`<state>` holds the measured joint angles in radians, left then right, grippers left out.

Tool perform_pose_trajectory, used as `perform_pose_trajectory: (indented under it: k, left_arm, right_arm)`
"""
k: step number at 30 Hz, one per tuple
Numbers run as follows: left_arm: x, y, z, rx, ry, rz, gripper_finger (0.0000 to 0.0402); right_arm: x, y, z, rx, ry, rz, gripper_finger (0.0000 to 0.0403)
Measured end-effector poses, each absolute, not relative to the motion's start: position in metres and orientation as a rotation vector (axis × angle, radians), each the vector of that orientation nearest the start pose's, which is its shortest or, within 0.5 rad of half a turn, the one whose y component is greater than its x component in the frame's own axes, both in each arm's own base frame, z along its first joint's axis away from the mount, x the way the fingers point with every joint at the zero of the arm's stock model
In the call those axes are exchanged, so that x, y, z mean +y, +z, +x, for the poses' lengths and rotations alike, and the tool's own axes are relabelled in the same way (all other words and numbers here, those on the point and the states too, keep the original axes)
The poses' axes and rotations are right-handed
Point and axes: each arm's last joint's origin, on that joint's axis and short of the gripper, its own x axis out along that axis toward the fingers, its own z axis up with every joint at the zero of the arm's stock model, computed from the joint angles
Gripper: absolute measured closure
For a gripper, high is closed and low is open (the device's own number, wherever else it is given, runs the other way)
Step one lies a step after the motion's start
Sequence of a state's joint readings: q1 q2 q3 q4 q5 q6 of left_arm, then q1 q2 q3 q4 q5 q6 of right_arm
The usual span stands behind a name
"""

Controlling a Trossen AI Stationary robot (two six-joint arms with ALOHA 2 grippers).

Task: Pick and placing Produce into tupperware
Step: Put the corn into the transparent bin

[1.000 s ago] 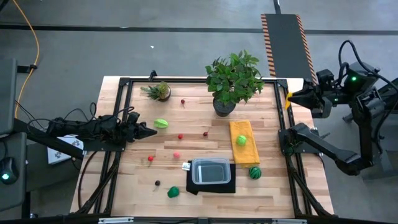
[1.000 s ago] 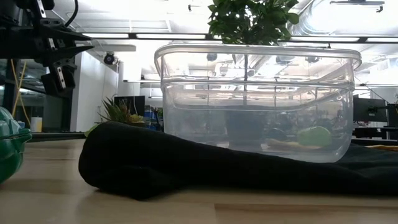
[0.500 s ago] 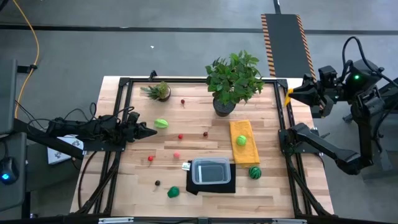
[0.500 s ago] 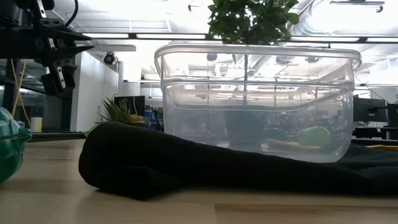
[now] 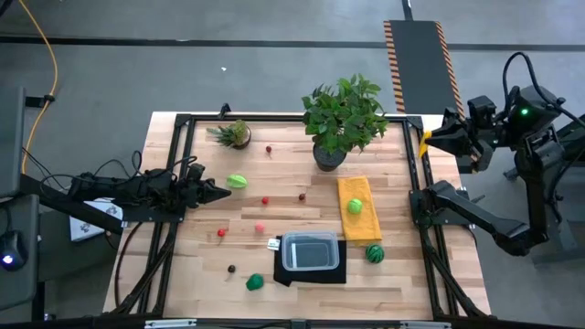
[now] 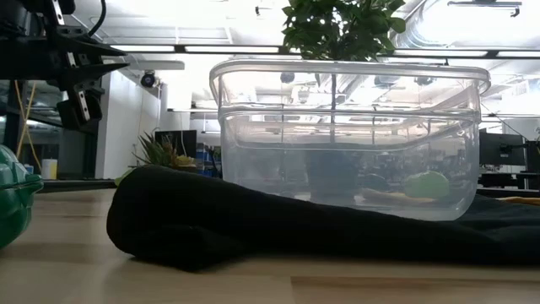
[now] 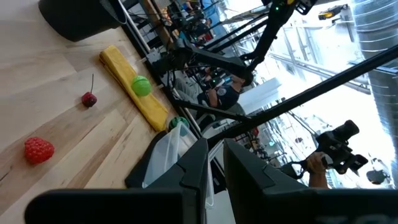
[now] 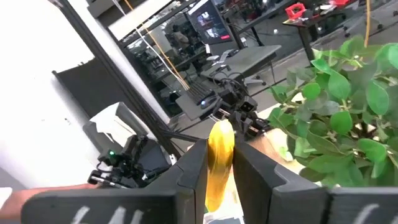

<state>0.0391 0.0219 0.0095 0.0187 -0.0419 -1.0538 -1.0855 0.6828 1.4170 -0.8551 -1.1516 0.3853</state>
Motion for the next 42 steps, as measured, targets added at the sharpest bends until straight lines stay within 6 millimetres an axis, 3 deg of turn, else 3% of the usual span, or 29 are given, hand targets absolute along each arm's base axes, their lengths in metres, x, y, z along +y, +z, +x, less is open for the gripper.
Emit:
perform_pose_trajectory:
  k: [12,21,31,36,42]
  left_arm:
    - [0.005,0.167,0.098,-0.049,0.069,-1.055,0.0360]
    - [0.005,0.167,0.098,-0.050,0.070,-1.056,0.0360]
    - [0.005,0.167,0.098,-0.052,0.072,-1.055,0.0360]
    - [0.005,0.167,0.098,-0.052,0.072,-1.054,0.0360]
    - [0.005,0.167,0.098,-0.052,0.072,-1.053,0.0360]
  right_arm:
    - [-0.028,0.475,0.045,0.048,0.095,0.477,0.0341]
    - [-0.039,0.483,0.063,0.047,0.203,0.467,0.0341]
    - [-0.047,0.475,0.121,0.142,0.319,0.477,0.0341]
    - [-0.037,0.471,0.158,0.172,0.406,0.449,0.0341]
    - [-0.021,0.465,0.183,0.206,0.395,0.440,0.0341]
